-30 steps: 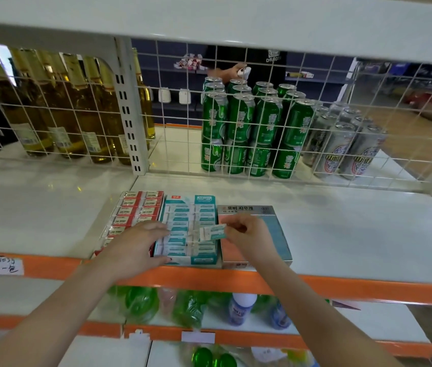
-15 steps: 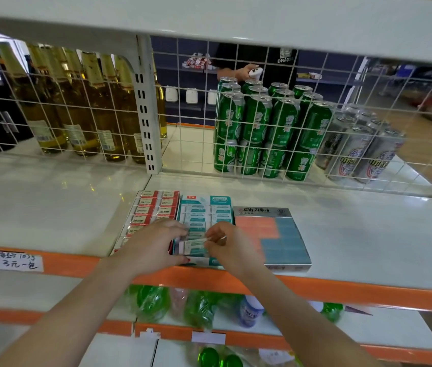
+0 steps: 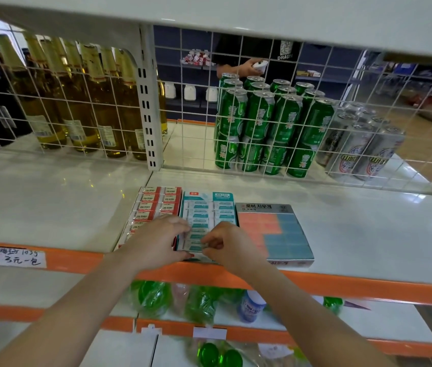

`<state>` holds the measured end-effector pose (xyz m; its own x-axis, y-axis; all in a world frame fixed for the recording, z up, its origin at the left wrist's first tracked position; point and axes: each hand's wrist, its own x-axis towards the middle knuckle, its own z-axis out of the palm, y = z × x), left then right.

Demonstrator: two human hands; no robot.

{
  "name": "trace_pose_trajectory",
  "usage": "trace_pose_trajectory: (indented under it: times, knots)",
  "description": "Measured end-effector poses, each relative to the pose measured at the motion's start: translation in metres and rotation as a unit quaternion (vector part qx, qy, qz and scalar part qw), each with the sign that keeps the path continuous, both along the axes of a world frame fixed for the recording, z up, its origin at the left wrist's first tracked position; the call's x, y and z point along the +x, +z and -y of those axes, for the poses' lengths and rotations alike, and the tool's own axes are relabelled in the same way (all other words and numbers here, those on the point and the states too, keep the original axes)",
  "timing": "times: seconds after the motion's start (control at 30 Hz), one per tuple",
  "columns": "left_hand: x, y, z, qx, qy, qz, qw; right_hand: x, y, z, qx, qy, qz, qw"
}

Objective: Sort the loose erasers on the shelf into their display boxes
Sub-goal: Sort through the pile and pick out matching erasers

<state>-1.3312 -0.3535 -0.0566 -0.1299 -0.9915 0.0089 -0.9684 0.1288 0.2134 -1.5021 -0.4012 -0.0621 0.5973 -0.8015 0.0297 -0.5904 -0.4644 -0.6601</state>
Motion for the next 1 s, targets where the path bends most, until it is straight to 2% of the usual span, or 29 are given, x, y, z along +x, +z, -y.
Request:
trace_pose_trajectory:
  times: [0.33, 0.43, 0.53, 0.77, 0.9, 1.0]
  knots:
    - [0.0, -0.004, -0.002, -0.009, 0.007, -0.014, 1.0, 0.002, -0.001, -0.002, -0.024, 0.025, -0.033, 0.999]
    - [-0.003, -0.005, -0.006, -0.021, 0.011, -0.066, 0.998, -0.003, 0.0, -0.002, -0.029, 0.019, -0.017, 0.999]
    - [-0.004, -0.003, -0.003, -0.052, 0.05, -0.113, 0.991, -0.012, 0.006, 0.006, -0.044, -0.029, 0.003, 0.999]
    - [0.005, 0.0, 0.031, -0.048, 0.135, -0.038, 0.989, -0.03, 0.009, 0.045, -0.066, -0.134, -0.031, 0.988]
    - [0.013, -0.003, 0.057, -0.044, 0.158, 0.007, 0.986, -0.028, 0.007, 0.063, -0.065, -0.132, -0.06, 0.987]
    - [0.02, -0.003, 0.073, -0.002, 0.205, 0.043, 0.978, -0.022, 0.007, 0.077, -0.047, -0.107, -0.065, 0.991]
